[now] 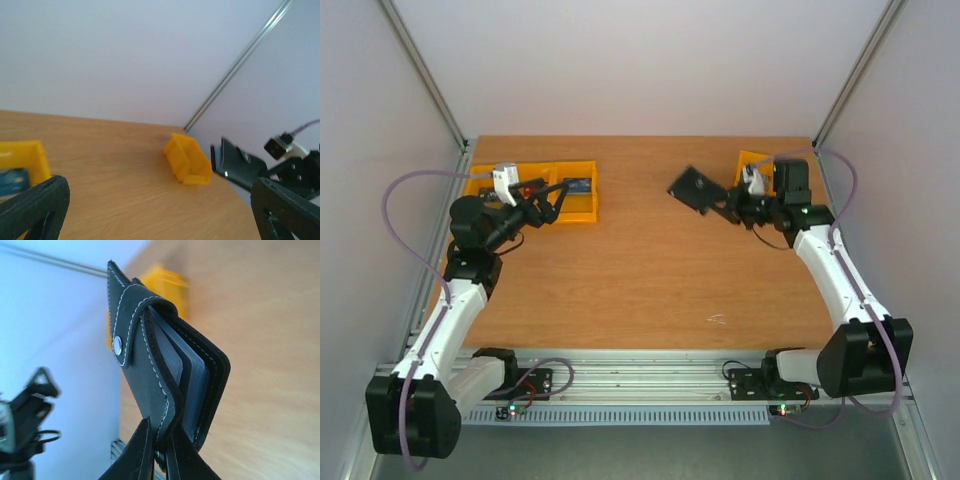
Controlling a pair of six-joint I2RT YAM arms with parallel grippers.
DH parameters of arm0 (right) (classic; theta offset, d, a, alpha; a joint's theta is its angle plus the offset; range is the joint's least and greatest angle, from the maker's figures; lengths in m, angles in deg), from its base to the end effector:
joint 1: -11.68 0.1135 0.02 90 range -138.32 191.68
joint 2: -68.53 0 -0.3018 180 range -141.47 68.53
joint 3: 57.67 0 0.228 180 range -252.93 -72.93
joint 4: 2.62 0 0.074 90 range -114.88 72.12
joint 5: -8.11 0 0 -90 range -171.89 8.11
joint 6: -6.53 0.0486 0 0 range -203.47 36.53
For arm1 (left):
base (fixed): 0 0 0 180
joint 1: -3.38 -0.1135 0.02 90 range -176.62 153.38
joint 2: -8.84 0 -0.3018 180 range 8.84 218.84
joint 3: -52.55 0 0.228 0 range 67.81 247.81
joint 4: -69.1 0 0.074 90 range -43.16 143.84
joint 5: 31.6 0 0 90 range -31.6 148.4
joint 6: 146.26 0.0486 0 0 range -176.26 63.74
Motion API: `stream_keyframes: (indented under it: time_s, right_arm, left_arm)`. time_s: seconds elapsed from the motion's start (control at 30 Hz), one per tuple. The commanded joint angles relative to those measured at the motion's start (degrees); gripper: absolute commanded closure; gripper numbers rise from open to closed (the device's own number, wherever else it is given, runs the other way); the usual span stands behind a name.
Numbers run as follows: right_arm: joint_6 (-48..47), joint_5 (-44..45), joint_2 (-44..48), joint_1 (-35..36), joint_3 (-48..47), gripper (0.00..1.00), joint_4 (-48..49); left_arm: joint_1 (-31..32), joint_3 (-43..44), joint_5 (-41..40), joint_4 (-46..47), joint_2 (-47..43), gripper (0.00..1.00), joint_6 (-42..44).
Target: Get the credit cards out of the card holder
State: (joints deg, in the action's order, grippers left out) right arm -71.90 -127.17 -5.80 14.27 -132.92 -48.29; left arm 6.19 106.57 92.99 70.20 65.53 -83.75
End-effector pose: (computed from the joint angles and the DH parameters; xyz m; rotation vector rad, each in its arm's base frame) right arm 0.2415 0.0455 0.3316 -0.2139 2.2755 1.0477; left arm 0.1944 -0.0372 0.3520 0.1312 1.6614 -0.8849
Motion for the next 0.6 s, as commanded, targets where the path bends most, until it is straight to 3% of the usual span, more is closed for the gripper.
stream_keyframes:
  time_s: [0.0,0.2,0.33,0.57]
  right_arm:
    - [5.51,1.03,0.42,7.81,-13.52,0.99,10.3]
    - [6.36,3.92,-7.1,20.51,-25.71,0.99,26.1]
    - [6.31,1.66,-10.46,25.94,-29.17,0.99,33.49]
    - [2.14,-1.02,-7.62,29.66,-27.76,0.99,35.05]
  left_arm:
    - [1.32,4.84,5.59,6.84,0.15,0.01,-9.05]
    - [6.67,11.97,11.05,9.6,0.5,0.01,-10.62]
    - [9.0,15.6,8.23,10.07,0.88,0.01,-11.71]
    - [13.94,18.07,3.17,10.29,1.41,0.02,-16.16]
